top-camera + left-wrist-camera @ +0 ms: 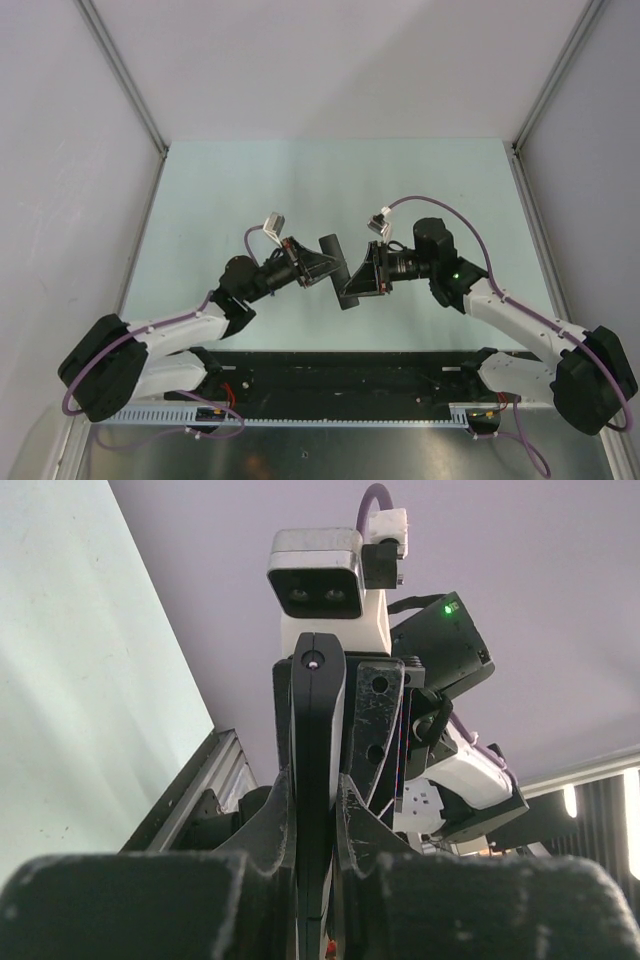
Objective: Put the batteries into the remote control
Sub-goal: Load the battery cover into the remote control.
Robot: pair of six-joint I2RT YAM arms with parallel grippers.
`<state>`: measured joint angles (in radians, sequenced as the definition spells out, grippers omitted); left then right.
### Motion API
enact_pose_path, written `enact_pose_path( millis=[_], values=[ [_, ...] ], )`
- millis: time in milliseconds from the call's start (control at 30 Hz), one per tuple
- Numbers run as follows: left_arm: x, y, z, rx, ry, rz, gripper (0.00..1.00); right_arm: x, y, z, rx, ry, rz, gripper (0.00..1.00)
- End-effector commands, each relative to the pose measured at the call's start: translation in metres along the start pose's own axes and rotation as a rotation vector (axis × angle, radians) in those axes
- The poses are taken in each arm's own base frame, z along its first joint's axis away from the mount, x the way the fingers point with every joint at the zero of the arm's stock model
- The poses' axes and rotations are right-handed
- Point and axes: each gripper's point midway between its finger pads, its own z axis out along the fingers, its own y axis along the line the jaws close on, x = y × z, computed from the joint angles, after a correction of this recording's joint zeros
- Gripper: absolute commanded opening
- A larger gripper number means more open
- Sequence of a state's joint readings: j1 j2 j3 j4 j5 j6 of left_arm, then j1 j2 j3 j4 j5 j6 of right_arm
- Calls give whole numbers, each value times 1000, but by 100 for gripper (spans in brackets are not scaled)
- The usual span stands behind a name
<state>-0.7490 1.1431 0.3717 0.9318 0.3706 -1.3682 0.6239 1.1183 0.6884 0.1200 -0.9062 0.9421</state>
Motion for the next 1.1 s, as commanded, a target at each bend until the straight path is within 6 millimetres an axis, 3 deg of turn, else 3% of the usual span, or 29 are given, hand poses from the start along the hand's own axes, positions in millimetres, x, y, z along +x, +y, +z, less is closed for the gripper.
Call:
enact_pose_path(
  millis=[0, 467, 733, 767, 900, 1067],
  values=[
    [75, -40, -26, 166, 342, 40, 0, -68, -7, -3, 86, -266, -67, 0],
    [99, -45, -46, 213, 479, 73, 0, -75, 1, -6, 97, -259, -99, 0],
    [102, -42, -50, 213, 472, 82, 0, -78, 6, -6, 92, -254, -113, 1],
    [100, -42, -49, 211, 460, 88, 0, -76, 7, -6, 85, -244, -112, 4],
    [84, -29, -40, 164, 380, 88, 0, -70, 10, -11, 95, -237, -120, 39],
    [45, -13, -26, 94, 232, 83, 0, -56, 14, -21, 115, -218, -122, 54]
  ],
)
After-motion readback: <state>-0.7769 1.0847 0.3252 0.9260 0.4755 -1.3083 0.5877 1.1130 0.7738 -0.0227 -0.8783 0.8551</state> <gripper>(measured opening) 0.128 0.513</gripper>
